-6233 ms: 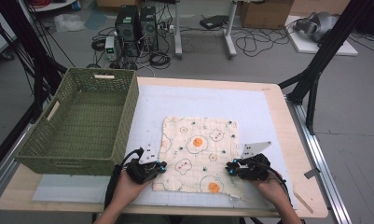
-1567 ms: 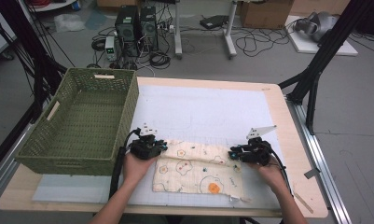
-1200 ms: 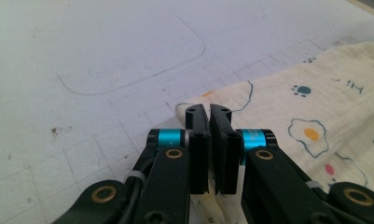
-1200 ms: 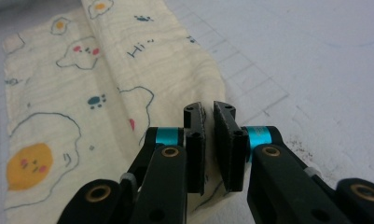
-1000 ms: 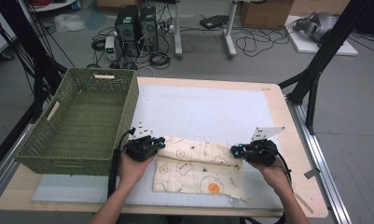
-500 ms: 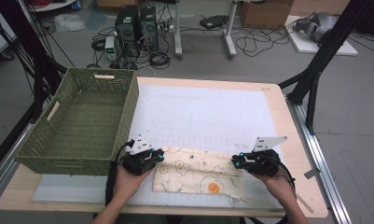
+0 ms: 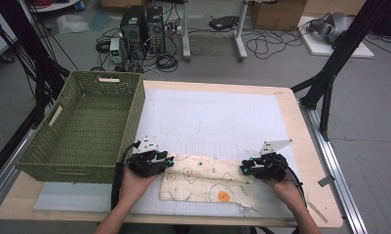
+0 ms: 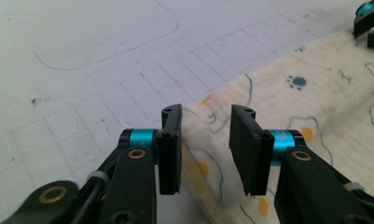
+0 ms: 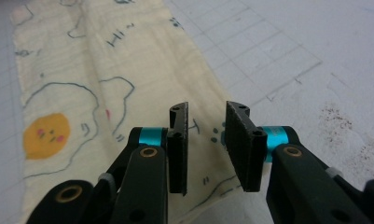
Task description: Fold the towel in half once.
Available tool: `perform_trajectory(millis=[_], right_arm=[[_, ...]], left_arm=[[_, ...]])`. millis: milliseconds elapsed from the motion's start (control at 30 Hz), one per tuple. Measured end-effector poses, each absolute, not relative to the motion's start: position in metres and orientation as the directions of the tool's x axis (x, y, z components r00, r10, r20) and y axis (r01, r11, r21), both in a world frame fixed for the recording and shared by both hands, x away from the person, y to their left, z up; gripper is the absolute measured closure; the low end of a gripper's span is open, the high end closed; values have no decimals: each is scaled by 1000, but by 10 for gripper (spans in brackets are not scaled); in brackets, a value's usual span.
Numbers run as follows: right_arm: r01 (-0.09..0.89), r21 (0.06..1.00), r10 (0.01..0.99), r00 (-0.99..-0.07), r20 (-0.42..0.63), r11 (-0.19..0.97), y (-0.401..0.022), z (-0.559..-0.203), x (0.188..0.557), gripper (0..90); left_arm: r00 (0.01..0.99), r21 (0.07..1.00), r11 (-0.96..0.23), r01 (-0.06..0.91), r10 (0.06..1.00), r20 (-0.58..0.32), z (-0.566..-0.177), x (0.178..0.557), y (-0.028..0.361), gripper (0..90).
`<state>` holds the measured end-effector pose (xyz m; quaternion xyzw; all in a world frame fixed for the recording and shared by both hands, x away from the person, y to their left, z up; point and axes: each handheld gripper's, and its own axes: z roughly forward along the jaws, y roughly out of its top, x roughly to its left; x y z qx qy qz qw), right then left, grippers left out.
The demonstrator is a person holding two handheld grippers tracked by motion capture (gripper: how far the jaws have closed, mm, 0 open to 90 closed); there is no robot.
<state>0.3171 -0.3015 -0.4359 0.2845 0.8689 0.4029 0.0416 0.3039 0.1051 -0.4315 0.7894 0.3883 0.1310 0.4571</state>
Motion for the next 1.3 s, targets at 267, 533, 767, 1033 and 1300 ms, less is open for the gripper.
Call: perform_trajectory(millis=[267,533,767,1033,1300], right_arm=[[439,714,500,-854,143,545,-300,-441,323,866],[413,767,509,-851,131,492,-307,-426,319,893],[383,781,485,-866,119,494,-306,-418,309,894],[353,806,468,-877,108,476,-308,-410,291,894],[339,785,412,-903,118,519,-305,-416,266,893]], left_arm=[[687,798,-348,492,718,-111,-441,304,100,864],[681,842,-286,457,721,-125,-427,299,105,864],[692,870,-275,410,715,-101,-423,289,108,862],[700,868,-301,394,710,-71,-424,274,113,851],[736,851,-324,413,669,-103,-428,253,120,798]])
